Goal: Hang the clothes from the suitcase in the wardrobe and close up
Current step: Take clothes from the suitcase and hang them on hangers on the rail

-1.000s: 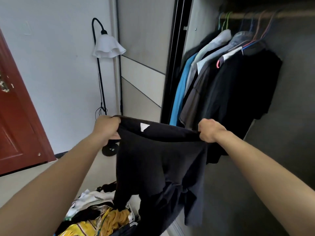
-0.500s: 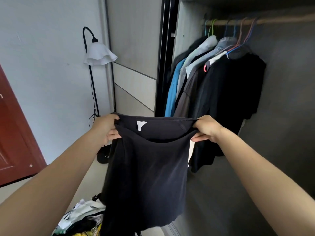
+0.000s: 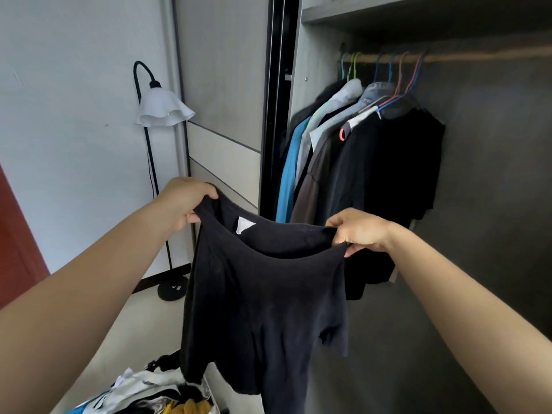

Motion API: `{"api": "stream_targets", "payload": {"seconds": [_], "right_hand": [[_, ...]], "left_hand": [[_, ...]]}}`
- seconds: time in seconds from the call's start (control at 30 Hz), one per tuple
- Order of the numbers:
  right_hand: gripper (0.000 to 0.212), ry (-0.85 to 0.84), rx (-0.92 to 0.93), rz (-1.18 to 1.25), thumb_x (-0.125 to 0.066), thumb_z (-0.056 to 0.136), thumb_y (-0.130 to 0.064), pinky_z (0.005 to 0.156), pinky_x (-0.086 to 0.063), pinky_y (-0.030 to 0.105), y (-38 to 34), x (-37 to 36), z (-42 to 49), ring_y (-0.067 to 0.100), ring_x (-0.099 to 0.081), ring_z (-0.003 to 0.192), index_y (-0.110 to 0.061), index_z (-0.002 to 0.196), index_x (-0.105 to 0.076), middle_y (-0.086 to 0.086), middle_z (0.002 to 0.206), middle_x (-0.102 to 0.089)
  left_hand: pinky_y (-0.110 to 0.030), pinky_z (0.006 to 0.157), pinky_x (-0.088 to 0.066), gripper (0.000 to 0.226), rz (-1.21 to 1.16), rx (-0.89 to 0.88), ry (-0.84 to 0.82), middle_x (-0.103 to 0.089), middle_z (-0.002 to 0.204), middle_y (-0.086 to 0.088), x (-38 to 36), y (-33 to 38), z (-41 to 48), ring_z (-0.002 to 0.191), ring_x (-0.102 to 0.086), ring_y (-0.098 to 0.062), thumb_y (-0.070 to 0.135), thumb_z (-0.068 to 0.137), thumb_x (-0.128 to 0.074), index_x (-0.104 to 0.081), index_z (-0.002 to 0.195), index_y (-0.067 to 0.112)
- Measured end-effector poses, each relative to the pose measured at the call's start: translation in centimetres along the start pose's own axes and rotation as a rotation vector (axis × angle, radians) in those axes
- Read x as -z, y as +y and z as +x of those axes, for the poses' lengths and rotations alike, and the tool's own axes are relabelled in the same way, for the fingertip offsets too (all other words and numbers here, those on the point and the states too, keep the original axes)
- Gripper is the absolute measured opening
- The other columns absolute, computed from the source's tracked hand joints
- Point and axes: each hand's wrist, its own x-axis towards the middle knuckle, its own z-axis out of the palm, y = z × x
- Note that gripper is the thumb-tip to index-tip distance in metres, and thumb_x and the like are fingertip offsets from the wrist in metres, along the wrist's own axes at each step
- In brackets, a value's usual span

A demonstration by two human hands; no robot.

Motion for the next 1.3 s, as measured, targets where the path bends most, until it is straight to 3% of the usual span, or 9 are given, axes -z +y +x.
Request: {"api": "stream_targets", "payload": {"seconds": [0.13, 0.3, 0.47, 0.6, 0.67, 0.77, 0.97, 1.17, 1.3], "right_hand": [[0.015, -0.246, -0.077, 0.231, -0.074, 0.081, -0.005, 0.072, -0.055, 0.029, 0.6, -1.0, -1.0, 0.015, -0.069, 0.073, -0.006, 0.095, -0.070, 0.006, 0.079, -0.072], [0.016, 0.349, -0.260, -0.190, -0.056, 0.081, -0.013, 0.063, -0.062, 0.037, 1.1, -0.2, -0.3, 0.024, -0.068, 0.053, -0.001, 0.083, -0.066, 0.013, 0.069, -0.069], [0.020, 0.523, -0.223, -0.362, -0.051, 0.079, -0.021, 0.066, -0.059, 0.031, -0.7, 1.6, -1.1, 0.025, -0.067, 0.052, -0.005, 0.077, -0.062, 0.011, 0.059, -0.067], [0.019, 0.422, -0.222, -0.213, -0.048, 0.082, -0.010, 0.062, -0.062, 0.040, -0.5, 3.3, -1.1, 0.030, -0.070, 0.063, 0.001, 0.091, -0.061, 0.018, 0.079, -0.065], [0.016, 0.338, -0.218, -0.158, -0.049, 0.086, -0.005, 0.056, -0.060, 0.036, 0.1, 3.9, -1.2, 0.026, -0.066, 0.062, 0.002, 0.095, -0.061, 0.016, 0.084, -0.061], [0.013, 0.298, -0.214, -0.123, -0.052, 0.086, 0.001, 0.054, -0.059, 0.032, 1.0, 5.7, -1.8, 0.020, -0.063, 0.058, -0.001, 0.092, -0.063, 0.014, 0.081, -0.060], [0.010, 0.329, -0.274, -0.126, -0.061, 0.085, 0.000, 0.056, -0.058, 0.030, 2.2, 10.8, -4.3, 0.018, -0.061, 0.062, -0.004, 0.094, -0.065, 0.010, 0.081, -0.062], [0.013, 0.712, -0.317, -0.281, -0.052, 0.082, -0.006, 0.052, -0.052, 0.026, 1.8, 17.5, -7.9, 0.023, -0.061, 0.056, -0.002, 0.085, -0.065, 0.010, 0.070, -0.065], [0.023, 1.045, -0.365, -0.595, -0.058, 0.091, -0.017, 0.080, -0.049, 0.034, 0.6, 22.3, -11.0, 0.032, -0.063, 0.107, -0.008, 0.112, -0.062, 0.012, 0.114, -0.065]], "left_hand": [[-0.018, 0.045, -0.053, 0.034, 0.120, -0.063, -0.119, -0.057, 0.084, -0.007, -0.6, 2.3, -0.3, 0.075, -0.056, -0.017, -0.019, 0.077, -0.059, -0.061, 0.081, 0.015], [-0.024, 0.062, -0.043, 0.030, 0.709, -0.340, 0.094, -0.057, 0.082, -0.004, 0.4, 1.6, 1.0, 0.076, -0.052, -0.019, -0.013, 0.079, -0.049, -0.066, 0.082, 0.012], [-0.030, 0.061, -0.040, 0.017, 1.230, -0.438, 0.285, -0.060, 0.092, -0.011, 1.7, -0.6, 2.3, 0.075, -0.050, -0.024, 0.000, 0.082, -0.053, -0.065, 0.092, 0.007], [-0.030, 0.046, -0.056, 0.012, 0.578, -0.004, 0.001, -0.057, 0.085, -0.016, 1.2, 0.9, 1.9, 0.064, -0.060, -0.025, -0.003, 0.091, -0.045, -0.055, 0.086, 0.003], [-0.032, 0.049, -0.057, 0.009, 0.355, 0.123, -0.140, -0.055, 0.099, -0.018, 0.4, 1.2, 1.3, 0.068, -0.066, -0.026, -0.004, 0.092, -0.048, -0.055, 0.094, 0.002], [-0.030, 0.052, -0.059, 0.025, 0.188, 0.110, -0.330, -0.056, 0.116, -0.021, -1.4, 2.2, 1.1, 0.070, -0.071, -0.025, -0.008, 0.088, -0.053, -0.061, 0.110, 0.001], [-0.020, 0.049, -0.055, 0.020, -0.074, -0.037, -0.496, -0.069, 0.081, -0.006, -8.4, 6.1, 0.4, 0.063, -0.068, -0.011, -0.005, 0.087, -0.056, -0.069, 0.090, 0.010], [-0.027, 0.074, -0.051, 0.012, -0.441, -0.130, -0.549, -0.067, 0.095, -0.006, -18.2, 10.4, -1.2, 0.084, -0.064, -0.016, 0.000, 0.092, -0.059, -0.066, 0.098, 0.008], [-0.030, 0.078, -0.050, 0.016, -0.531, -0.160, -0.564, -0.066, 0.090, -0.005, -23.2, 11.8, -2.8, 0.079, -0.062, -0.015, -0.003, 0.093, -0.055, -0.066, 0.097, 0.009]]}}
